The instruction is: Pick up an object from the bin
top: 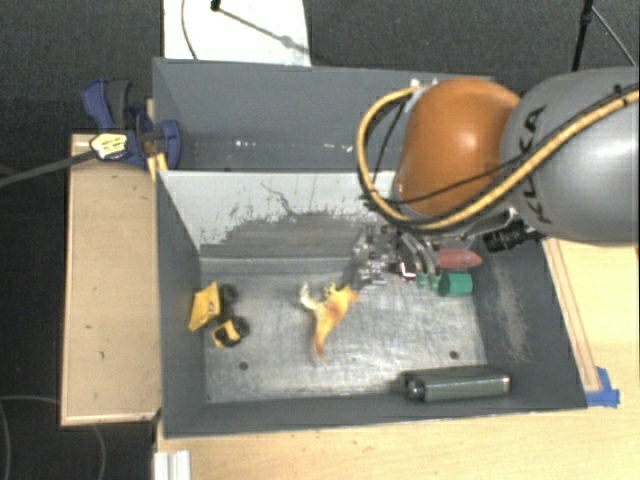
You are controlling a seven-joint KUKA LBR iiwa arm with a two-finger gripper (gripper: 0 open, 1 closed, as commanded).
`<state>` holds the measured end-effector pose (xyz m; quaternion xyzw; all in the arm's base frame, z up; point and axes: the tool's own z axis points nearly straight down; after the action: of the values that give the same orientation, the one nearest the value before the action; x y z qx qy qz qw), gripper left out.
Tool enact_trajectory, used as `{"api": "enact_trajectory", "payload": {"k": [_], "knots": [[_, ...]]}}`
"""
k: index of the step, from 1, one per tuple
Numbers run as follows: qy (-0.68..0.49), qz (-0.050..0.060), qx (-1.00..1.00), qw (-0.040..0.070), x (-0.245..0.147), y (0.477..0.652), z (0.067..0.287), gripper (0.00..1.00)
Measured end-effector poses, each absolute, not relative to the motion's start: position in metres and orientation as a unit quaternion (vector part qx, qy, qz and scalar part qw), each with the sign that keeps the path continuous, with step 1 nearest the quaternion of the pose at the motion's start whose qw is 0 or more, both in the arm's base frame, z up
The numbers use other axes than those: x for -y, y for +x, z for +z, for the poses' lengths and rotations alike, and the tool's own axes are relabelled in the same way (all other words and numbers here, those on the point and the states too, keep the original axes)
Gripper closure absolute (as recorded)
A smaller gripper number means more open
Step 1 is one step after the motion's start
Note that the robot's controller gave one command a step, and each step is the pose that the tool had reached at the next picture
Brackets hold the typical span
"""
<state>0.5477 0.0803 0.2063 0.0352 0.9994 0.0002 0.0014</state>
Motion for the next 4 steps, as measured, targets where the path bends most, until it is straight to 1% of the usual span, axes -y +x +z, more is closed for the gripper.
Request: {"api": "enact_trajectory", "payload": {"k": [1,2,3,4], "knots": [[0.011,0.000,-1.000,0.001,-0.083,0.566,0.147,0.00],[0.012,0.000,-1.000,0.002,-0.083,0.567,0.148,0.00],[-0.105,0.000,-0.995,0.000,-0.081,0.577,0.074,1.00],[-0.104,0.000,-0.995,0.000,-0.081,0.577,0.074,1.00]]}}
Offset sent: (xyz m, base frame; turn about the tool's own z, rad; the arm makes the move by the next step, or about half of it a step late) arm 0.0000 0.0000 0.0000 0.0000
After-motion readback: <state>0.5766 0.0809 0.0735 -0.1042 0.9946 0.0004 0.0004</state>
